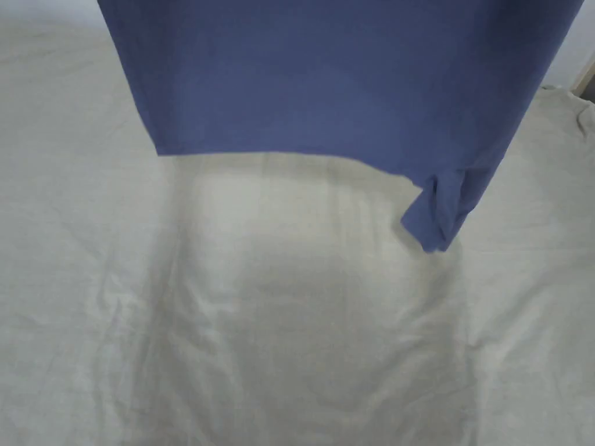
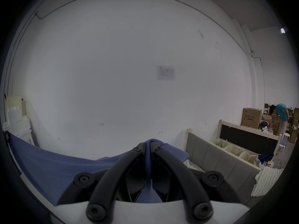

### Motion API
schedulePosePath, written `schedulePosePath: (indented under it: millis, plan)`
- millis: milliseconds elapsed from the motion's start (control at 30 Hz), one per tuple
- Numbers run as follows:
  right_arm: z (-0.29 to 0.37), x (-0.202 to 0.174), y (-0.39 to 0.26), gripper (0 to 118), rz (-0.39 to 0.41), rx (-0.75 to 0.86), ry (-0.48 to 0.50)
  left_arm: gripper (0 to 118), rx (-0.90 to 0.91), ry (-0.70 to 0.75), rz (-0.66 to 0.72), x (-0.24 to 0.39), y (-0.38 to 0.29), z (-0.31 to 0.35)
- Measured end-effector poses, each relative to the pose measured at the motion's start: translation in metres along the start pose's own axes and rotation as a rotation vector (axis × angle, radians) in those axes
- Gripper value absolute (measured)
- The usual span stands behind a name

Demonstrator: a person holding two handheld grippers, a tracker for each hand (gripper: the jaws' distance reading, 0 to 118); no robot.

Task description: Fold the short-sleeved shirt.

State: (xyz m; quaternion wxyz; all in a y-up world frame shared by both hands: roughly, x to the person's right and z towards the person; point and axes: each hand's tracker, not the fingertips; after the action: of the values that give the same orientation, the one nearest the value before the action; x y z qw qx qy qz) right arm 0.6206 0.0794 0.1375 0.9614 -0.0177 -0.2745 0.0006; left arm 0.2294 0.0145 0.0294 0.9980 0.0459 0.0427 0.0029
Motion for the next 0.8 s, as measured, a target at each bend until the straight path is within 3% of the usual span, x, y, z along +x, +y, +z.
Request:
schedulePosePath:
  millis: [133, 267, 500, 800]
  plan:
    - [0.002, -0.001, -0.002, 4, -0.022, 0.078, -0.006, 0, 0.067, 0.025, 0.043, 0.008, -0.005, -0.008]
    - [-0.003, -0.001, -0.027, 4, 0.019, 0.043, 0.001, 0, 0.034, 0.021, 0.013, 0.014, -0.033, -0.013]
    - [-0.018, 0.011, -0.138, 4, -0.023, -0.180, -0.007, 0, -0.147, -0.018, -0.068, 0.022, -0.127, -0.006]
    - [0.011, 0.044, -0.333, 4, -0.053, -0.542, -0.058, 0, -0.449, -0.084, -0.137, 0.012, -0.291, 0.057]
